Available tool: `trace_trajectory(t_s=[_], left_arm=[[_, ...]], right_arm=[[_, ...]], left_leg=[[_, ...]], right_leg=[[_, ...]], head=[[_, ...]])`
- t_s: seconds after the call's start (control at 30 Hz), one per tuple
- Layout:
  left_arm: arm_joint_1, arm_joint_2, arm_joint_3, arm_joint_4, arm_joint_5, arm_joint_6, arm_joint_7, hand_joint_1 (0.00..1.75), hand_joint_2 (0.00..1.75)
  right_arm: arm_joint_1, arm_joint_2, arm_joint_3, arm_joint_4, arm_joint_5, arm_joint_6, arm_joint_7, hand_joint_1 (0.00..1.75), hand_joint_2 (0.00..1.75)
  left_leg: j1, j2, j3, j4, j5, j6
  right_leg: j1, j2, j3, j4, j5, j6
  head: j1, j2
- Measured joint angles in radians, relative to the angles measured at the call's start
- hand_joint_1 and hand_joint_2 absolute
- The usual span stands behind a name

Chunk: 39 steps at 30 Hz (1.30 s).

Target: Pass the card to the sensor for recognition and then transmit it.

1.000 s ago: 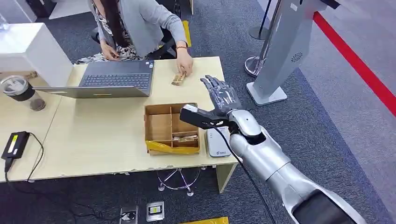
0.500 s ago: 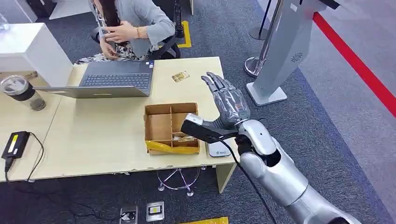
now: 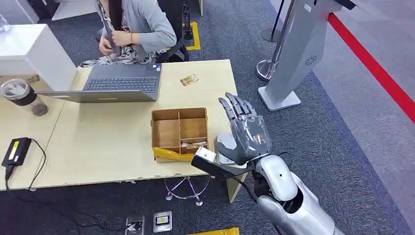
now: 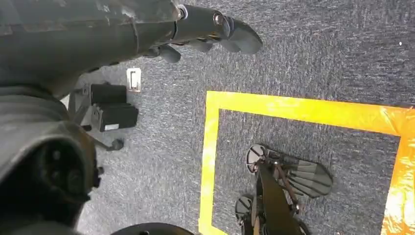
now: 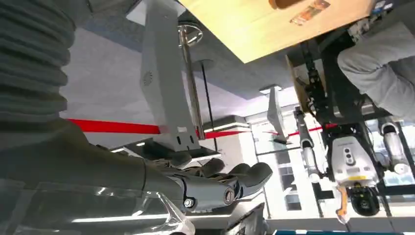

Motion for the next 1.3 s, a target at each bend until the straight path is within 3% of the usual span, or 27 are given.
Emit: trace_trajectory(t_s=[0.27,0.67,1.3], left_arm=[[0.0,-0.003,0.007,0.0,-0.003,0.002,-0.003,0.0,0.0],[0.0,-0.008,0.008,0.0,-0.016,0.0,-0.011,0.0,0.0],[-0.001,-0.01,0.008,0.0,-0.039,-0.028,-0.011,0.0,0.0]], right_arm=[[0.032,0.001,0.029,-0.008,-0.084,-0.018,0.014,0.0,1.75],[0.033,0.008,0.069,-0.003,-0.088,-0.018,0.011,0.0,1.75],[-0.01,0.124,0.14,0.169,-0.001,-0.016,0.029,0.0,1.75]], left_leg=[[0.0,0.0,0.0,0.0,0.0,0.0],[0.0,0.0,0.0,0.0,0.0,0.0],[0.0,-0.001,-0.001,0.0,0.0,0.0]], right_leg=[[0.0,0.0,0.0,0.0,0.0,0.0],[0.0,0.0,0.0,0.0,0.0,0.0],[0.0,-0.002,0.0,0.0,0.0,0.0]], head=[[0.0,0.0],[0.0,0.0],[0.0,0.0]])
